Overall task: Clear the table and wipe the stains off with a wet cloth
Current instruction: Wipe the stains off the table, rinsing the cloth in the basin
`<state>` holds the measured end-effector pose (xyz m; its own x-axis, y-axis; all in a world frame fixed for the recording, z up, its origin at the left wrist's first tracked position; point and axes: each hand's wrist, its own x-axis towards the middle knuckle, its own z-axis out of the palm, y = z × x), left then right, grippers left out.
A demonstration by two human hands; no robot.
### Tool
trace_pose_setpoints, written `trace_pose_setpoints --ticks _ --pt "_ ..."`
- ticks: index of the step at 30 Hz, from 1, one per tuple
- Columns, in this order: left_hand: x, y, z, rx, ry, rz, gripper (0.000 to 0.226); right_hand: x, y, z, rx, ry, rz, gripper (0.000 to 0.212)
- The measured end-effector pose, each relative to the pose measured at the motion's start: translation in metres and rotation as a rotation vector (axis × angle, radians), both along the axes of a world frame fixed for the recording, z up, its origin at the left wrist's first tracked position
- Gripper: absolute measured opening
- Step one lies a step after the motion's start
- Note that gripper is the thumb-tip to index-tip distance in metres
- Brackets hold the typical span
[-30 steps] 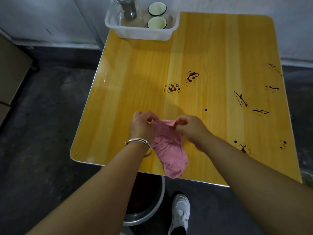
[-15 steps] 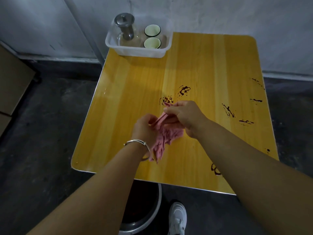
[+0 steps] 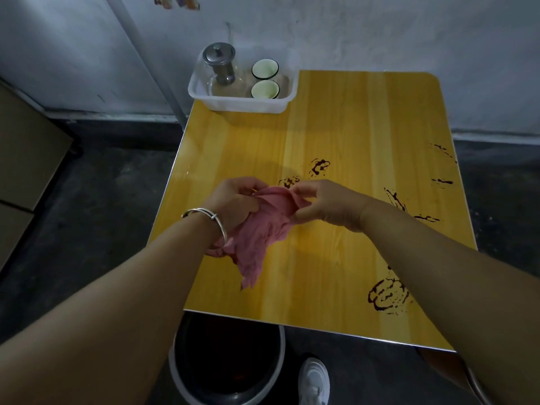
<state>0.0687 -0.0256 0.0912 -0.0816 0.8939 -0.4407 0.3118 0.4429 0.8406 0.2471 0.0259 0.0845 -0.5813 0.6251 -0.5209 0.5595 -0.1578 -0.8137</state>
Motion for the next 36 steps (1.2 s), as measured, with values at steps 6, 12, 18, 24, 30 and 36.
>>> trace_pose_setpoints --ticks 6,12,18,24,30,36 --pt "-0.008 0.004 0.018 0.177 0.413 -0.135 0.014 -0.015 0.011 0.014 0.551 0.035 -0.285 0.022" --pt "-0.013 -0.003 0.003 0.287 0.662 -0.173 0.015 -0.001 0.003 0.001 0.580 -0.064 -0.217 0.021" --pt "-0.001 -0.048 -0.051 -0.073 0.597 -0.564 0.028 0.003 -0.033 -0.041 0.213 -0.473 0.401 0.017" --pt "-0.002 -0.043 -0.063 -0.105 0.615 -0.602 0.038 0.008 -0.029 -0.051 0.030 -0.417 0.300 0.015" --pt "0.002 -0.005 -0.069 0.087 0.905 -0.331 0.027 0.003 0.004 -0.068 0.290 -0.508 -0.028 0.019" --pt "0.017 0.002 -0.116 -0.085 0.801 -0.069 0.037 -0.013 0.000 -0.106 0.362 -0.661 -0.270 0.025"
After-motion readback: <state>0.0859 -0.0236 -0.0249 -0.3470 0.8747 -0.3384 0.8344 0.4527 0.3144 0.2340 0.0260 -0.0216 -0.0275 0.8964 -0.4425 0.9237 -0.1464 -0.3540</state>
